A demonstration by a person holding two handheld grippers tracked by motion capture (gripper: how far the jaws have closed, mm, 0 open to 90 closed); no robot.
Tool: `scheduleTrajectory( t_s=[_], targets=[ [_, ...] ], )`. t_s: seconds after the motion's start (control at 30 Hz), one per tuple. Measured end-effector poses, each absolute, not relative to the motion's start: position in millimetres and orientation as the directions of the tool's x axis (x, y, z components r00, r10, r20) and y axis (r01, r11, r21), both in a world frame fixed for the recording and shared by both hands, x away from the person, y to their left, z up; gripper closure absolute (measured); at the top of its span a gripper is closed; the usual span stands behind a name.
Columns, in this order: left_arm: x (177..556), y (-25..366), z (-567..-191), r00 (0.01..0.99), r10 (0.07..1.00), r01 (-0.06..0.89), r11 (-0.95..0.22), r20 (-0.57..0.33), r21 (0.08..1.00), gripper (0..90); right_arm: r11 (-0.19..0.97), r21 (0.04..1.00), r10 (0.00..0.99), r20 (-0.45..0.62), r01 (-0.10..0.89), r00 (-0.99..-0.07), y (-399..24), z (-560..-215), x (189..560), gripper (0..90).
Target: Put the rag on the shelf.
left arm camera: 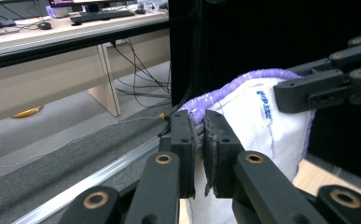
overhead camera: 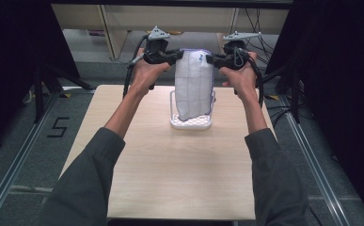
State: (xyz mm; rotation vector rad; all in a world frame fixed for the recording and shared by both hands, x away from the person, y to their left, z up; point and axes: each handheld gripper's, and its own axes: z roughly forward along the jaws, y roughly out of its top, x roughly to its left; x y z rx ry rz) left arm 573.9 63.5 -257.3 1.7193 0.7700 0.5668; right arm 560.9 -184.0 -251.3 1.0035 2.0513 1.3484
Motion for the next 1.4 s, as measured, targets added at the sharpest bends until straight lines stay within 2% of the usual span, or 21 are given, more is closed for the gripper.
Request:
scheduleTrajectory(
  t_s=[0.2, 0.43, 0.67, 1.03, 1.27, 1.33, 1.4],
  targets=[
    [593.5, 58.1, -269.4, 0.66, 0.749, 0.235, -0.134, -0.057, 0.963, 81.9, 0.201, 0.923, 0.8, 0.039, 0.329, -0.599, -182.9, -261.5, 581.7, 81.1],
    [615.7, 54.1, -294.8, 0.626, 0.777, 0.276, -0.151, -0.058, 0.949, 81.7, 0.211, 0.906, 0.815, 0.044, 0.366, -0.577, -174.8, -278.6, 605.1, 80.8],
    [626.2, 52.7, -312.7, 0.613, 0.79, 0.299, -0.197, -0.03, 0.934, 81.6, 0.238, 0.873, 0.835, 0.04, 0.426, -0.549, -172.4, -300.2, 625.5, 80.6],
    [629.8, 58.0, -343.0, 0.601, 0.798, 0.369, -0.224, -0.048, 0.902, 82.6, 0.268, 0.807, 0.848, 0.061, 0.526, -0.526, -170.9, -321.0, 635.7, 79.2],
    [628.6, 60.6, -355.1, 0.601, 0.799, 0.417, -0.273, -0.037, 0.867, 80.4, 0.311, 0.775, 0.843, 0.043, 0.55, -0.537, -169.9, -342.5, 644.6, 73.5],
    [628.2, 61.8, -357.0, 0.599, 0.8, 0.423, -0.273, -0.041, 0.864, 79.3, 0.301, 0.756, 0.849, 0.065, 0.581, -0.524, -170.8, -348.3, 645.6, 63.2],
    [627.4, 63.5, -356.2, 0.598, 0.799, 0.425, -0.25, -0.063, 0.87, 77.6, 0.319, 0.734, 0.848, 0.062, 0.6, -0.527, -172.6, -353.0, 647.7, 59.7]
  ],
)
